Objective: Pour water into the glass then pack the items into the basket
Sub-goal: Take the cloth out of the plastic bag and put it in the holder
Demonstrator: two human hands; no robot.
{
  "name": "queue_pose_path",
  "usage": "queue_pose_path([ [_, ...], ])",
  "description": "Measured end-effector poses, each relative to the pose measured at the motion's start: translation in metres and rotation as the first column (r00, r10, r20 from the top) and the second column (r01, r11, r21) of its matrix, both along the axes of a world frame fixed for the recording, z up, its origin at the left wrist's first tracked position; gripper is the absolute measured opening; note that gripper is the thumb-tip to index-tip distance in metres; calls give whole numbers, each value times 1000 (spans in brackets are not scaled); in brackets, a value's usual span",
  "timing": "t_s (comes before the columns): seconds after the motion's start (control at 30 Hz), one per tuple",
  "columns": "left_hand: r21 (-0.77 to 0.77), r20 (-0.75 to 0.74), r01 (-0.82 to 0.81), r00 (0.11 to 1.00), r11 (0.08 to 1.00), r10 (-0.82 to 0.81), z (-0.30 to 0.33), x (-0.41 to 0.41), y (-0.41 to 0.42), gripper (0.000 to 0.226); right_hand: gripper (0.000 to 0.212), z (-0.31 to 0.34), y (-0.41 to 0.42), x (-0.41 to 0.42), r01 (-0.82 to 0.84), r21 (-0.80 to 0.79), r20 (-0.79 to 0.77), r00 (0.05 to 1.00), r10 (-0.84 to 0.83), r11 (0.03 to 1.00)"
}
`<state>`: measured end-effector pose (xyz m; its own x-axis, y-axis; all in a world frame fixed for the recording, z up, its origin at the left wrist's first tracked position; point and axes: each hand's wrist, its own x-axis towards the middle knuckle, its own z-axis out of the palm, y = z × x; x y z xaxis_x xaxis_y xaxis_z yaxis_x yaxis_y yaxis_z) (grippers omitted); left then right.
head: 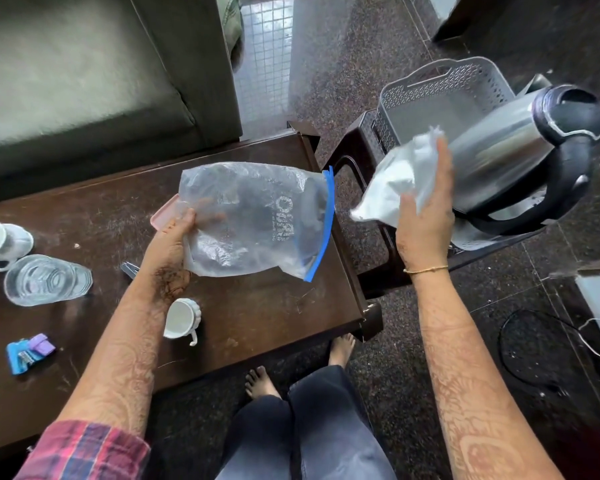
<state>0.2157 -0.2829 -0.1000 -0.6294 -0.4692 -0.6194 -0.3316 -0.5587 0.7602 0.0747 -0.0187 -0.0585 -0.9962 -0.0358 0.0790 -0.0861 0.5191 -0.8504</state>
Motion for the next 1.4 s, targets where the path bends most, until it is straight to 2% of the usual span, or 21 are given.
queue_pose_path([
  [0.07,-15,18,25,1000,1000,-24,3,3,1,25,66,4,-10,6,-16,49,-105,994,21,999],
  [0.13,-16,3,68,998,998,-68,6,4,2,30,59,7,-23,11,-63,33,-124,990,67,997],
  [0.27,-89,14,134,991,987,-133,6,3,5,36,48,12,-45,20,-182,-223,-2,982,186,958],
  [0.37,-72,-26,157,987,985,-159,-1,2,4,46,57,11,-54,25,-218,-324,52,967,248,920],
  [0.43,-32,-51,150,987,988,-151,-6,3,5,47,65,13,-57,31,-181,-547,140,943,302,817],
  [0.5,-21,-48,127,991,992,-128,-9,2,7,45,65,18,-61,40,-23,-776,294,870,396,630],
  [0.53,-19,-33,103,994,994,-104,-11,2,9,43,64,18,-64,45,18,-815,339,825,452,580],
  [0.57,-23,3,70,998,997,-70,-11,1,12,43,64,16,-66,49,5,-810,364,787,497,586],
  [0.63,2,31,10,999,1000,-10,-13,1,15,45,68,7,-71,54,-102,-711,413,740,531,696],
  [0.7,74,6,31,999,997,-32,-19,4,12,31,73,-1,-75,58,-219,-525,501,701,507,822],
  [0.8,71,1,77,997,995,-77,-21,16,1,37,69,-11,-75,61,-251,-376,561,704,435,892],
  [0.87,90,48,97,994,991,-102,-20,26,-9,25,60,-15,-75,63,-272,-330,570,706,421,904],
  [0.97,167,49,142,987,976,-152,-18,47,-24,43,63,-20,-84,67,-407,-241,574,672,468,881],
  [1.03,220,34,187,979,957,-199,-15,61,-32,48,77,-24,-93,71,-508,-260,609,574,547,822],
  [1.07,233,25,214,974,948,-226,-14,68,-38,43,74,-25,-100,74,-559,-261,638,513,575,787],
  [1.13,240,52,213,971,947,-231,-11,79,-48,37,47,-27,-113,82,-631,-233,695,424,580,740],
  [1.2,212,95,155,979,965,-178,-15,89,-59,39,23,-35,-125,90,-633,-162,718,450,530,757],
  [1.23,194,117,111,984,975,-136,-16,93,-61,37,19,-41,-129,92,-638,-96,724,482,493,764],
  [1.33,4,211,49,976,999,-49,-25,103,-60,27,17,-62,-129,89,-664,160,762,553,336,730],
  [1.4,-55,228,2,974,999,10,-31,106,-54,28,12,-77,-122,87,-622,262,773,593,225,738],
])
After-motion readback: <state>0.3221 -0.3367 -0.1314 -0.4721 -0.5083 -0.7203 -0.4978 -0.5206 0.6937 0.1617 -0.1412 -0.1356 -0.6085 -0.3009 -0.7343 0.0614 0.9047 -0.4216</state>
